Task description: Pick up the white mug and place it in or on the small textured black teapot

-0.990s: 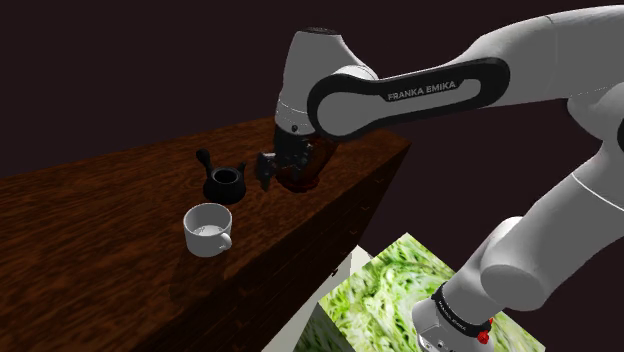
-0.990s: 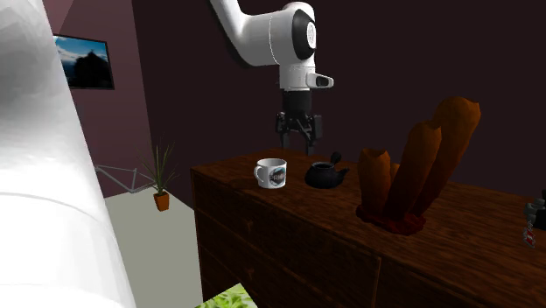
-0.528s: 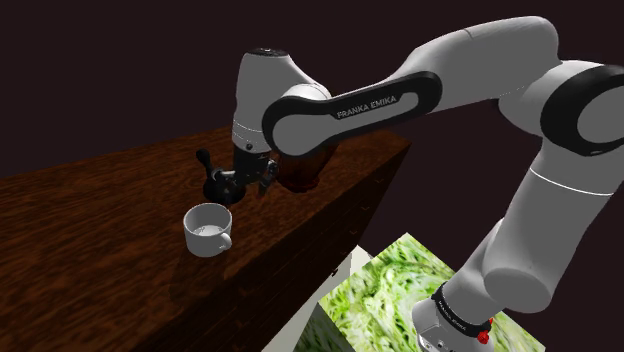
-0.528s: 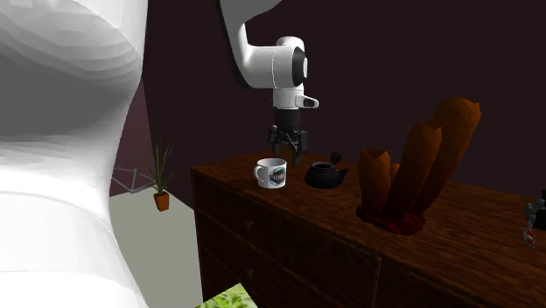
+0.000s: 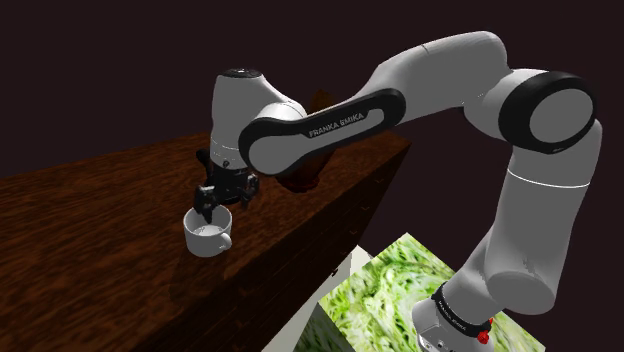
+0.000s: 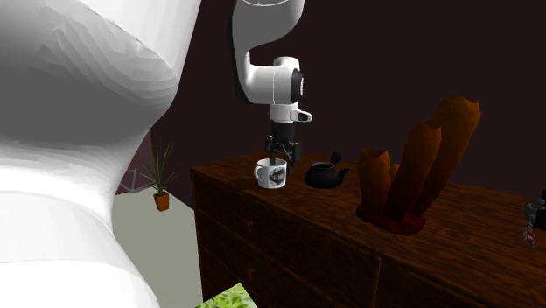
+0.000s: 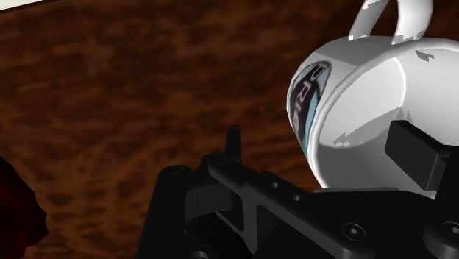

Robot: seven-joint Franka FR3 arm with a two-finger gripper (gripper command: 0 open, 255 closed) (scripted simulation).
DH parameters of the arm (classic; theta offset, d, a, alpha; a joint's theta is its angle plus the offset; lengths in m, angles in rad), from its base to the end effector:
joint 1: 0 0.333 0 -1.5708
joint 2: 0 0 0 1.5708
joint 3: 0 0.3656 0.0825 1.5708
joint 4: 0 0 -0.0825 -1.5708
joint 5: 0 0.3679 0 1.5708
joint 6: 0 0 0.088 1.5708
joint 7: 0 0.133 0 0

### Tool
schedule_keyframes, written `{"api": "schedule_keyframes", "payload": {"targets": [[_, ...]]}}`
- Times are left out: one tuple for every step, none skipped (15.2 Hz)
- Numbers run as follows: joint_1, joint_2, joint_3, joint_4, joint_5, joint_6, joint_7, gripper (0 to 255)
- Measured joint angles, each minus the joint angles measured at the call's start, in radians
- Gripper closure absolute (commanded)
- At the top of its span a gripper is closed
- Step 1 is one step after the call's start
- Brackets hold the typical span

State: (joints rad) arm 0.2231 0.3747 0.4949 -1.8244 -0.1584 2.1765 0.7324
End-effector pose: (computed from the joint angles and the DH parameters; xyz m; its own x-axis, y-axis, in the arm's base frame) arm 0.5062 0.3928 0.3834 0.9990 0.0432 -0.0072 0.0428 -0.9978 -0.0504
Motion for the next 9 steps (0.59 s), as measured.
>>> {"api": "schedule_keyframes", "payload": {"targets": [[0.002, 0.007, -0.002, -0.003, -0.004, 0.009, 0.003, 0], [0.003, 0.018, -0.005, -0.006, -0.010, 0.022, 0.004, 0], [0.004, 0.020, -0.006, -0.013, -0.012, 0.031, 0.007, 0], [0.003, 0.019, -0.006, -0.019, -0.012, 0.036, 0.006, 0], [0.004, 0.021, -0.007, -0.019, -0.013, 0.038, 0.007, 0], [0.005, 0.022, -0.007, -0.019, -0.014, 0.039, 0.008, 0], [0.005, 0.022, -0.007, -0.020, -0.014, 0.040, 0.008, 0], [0.005, 0.022, -0.007, -0.020, -0.014, 0.040, 0.008, 0], [0.005, 0.023, -0.007, -0.020, -0.014, 0.040, 0.009, 0]]}}
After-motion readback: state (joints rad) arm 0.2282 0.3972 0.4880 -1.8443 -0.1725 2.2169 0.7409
